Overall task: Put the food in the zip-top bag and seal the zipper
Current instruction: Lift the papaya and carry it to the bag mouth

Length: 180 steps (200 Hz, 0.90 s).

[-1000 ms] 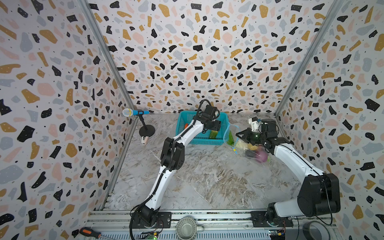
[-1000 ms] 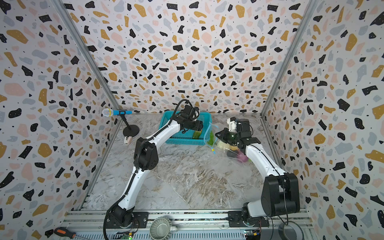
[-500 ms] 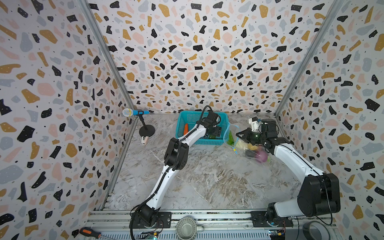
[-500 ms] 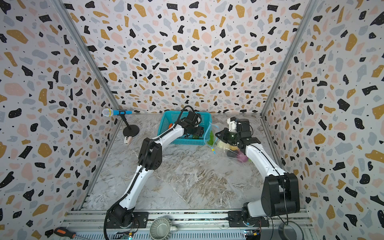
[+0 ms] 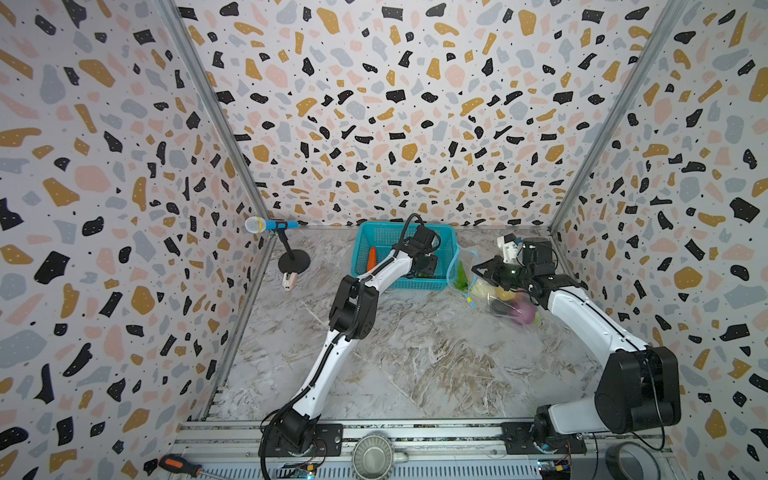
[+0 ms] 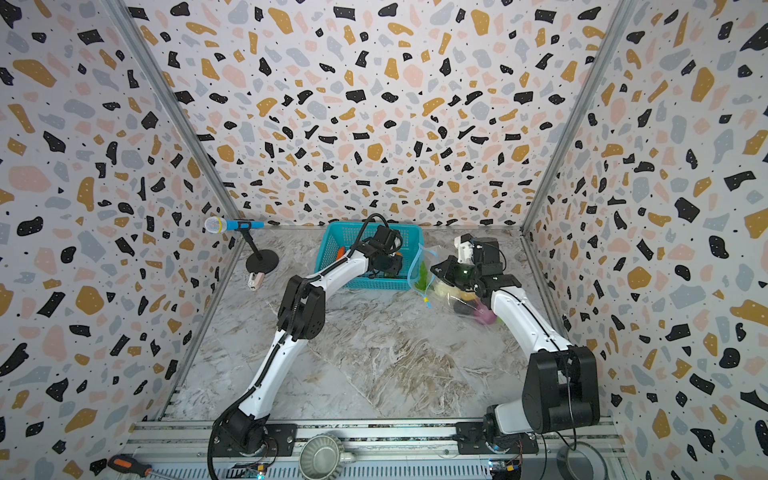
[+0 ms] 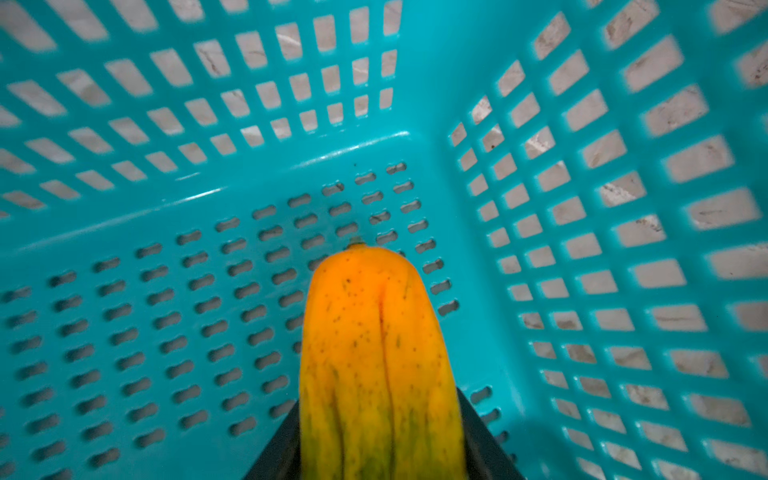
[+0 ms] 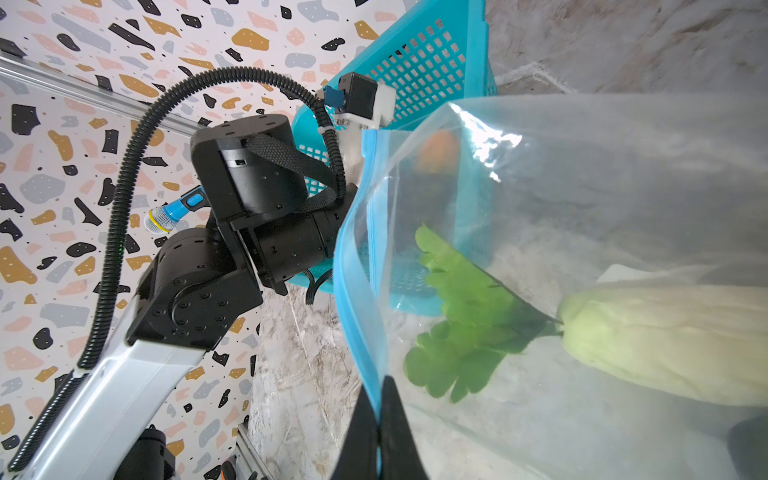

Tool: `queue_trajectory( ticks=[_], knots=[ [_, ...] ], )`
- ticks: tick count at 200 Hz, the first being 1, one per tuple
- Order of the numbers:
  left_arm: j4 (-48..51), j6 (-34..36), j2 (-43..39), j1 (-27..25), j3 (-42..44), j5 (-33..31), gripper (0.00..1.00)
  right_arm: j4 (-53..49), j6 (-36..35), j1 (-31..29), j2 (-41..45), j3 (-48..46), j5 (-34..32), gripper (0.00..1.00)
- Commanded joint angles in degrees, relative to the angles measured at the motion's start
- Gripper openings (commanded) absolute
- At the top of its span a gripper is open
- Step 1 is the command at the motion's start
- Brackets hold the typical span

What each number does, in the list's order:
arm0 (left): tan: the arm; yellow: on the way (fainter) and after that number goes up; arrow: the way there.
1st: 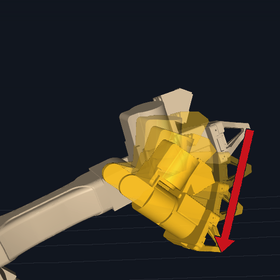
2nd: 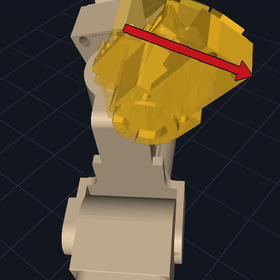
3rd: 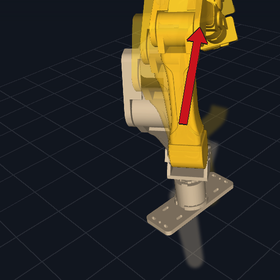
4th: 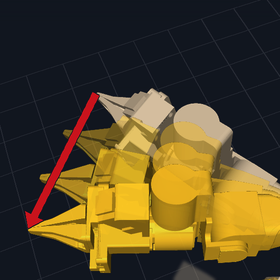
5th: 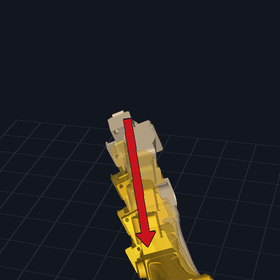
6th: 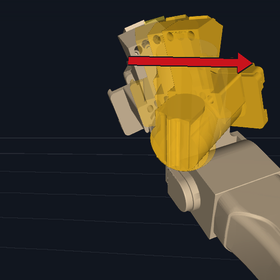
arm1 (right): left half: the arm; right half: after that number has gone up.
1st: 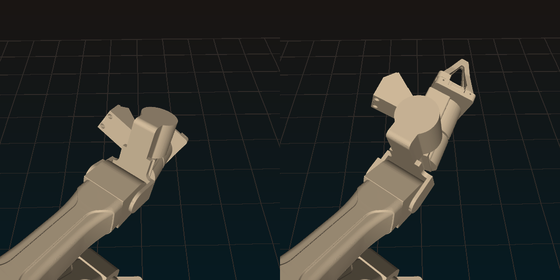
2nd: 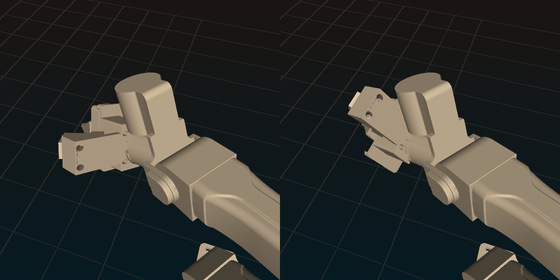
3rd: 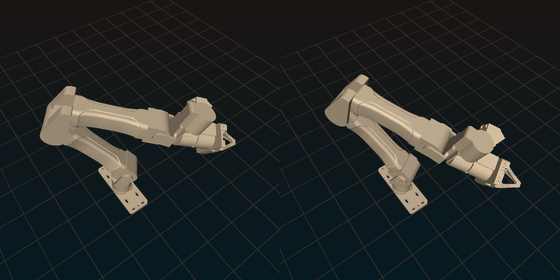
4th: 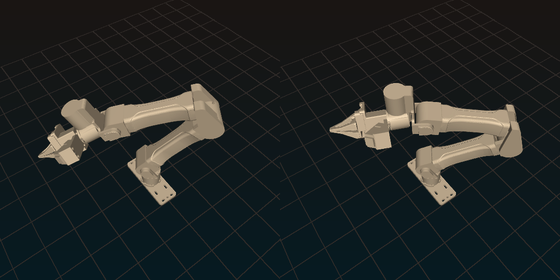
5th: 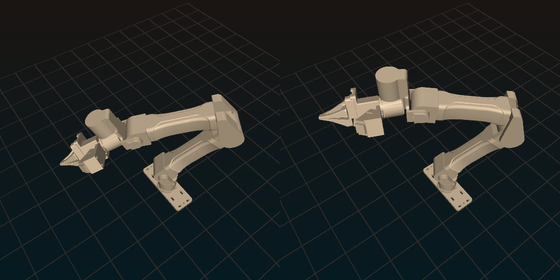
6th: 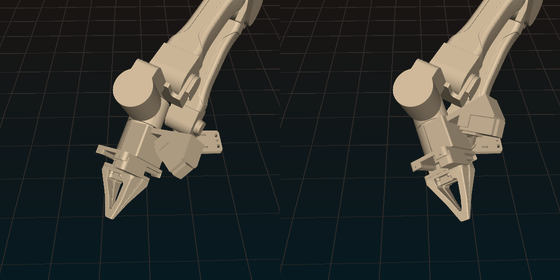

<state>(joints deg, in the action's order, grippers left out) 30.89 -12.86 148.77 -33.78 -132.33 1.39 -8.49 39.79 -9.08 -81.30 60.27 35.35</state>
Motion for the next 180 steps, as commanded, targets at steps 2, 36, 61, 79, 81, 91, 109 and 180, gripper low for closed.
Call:
queue_trajectory(
  ticks=[2, 36, 61, 79, 81, 91, 109, 180],
  knots=[
    [-1.2, -0.6, -4.9, 0.0, 0.8, 1.1, 0.42, 0.2, -0.3, 0.1, 1.2, 0.4, -0.1, 0.00],
    [0.0, -1.6, -7.7, 0.0, 1.3, 2.9, 0.38, -0.2, -0.5, 0.1, 1.2, 0.8, -0.2, 0.00],
    [2.9, -1.4, -9.7, 0.0, 1.2, 3.4, 0.36, -0.1, -0.6, 0.2, 1.2, 0.9, -0.4, 0.00],
    [4.2, -1.4, -12.1, -0.1, 2.6, 4.5, 0.35, -0.1, -0.7, 0.2, 1.1, 0.9, -0.3, 0.00],
    [4.3, -1.4, -12.5, -0.1, 2.9, 4.6, 0.35, -0.1, -0.7, 0.2, 1.1, 0.9, -0.3, 0.00],
    [5.0, -1.4, -14.2, -0.1, 4.1, 4.8, 0.34, -0.1, -0.7, 0.2, 1.1, 1.0, -0.2, 0.00],
    [6.4, -1.2, -17.7, -0.2, 6.8, 5.2, 0.34, -0.1, -0.8, 0.3, 1.1, 1.2, -0.2, 0.00],
    [5.3, -4.6, -29.8, -3.5, 15.6, 13.6, 0.34, 1.0, -0.4, 0.3, 0.2, 1.8, 0.5, 0.00]
  ],
)
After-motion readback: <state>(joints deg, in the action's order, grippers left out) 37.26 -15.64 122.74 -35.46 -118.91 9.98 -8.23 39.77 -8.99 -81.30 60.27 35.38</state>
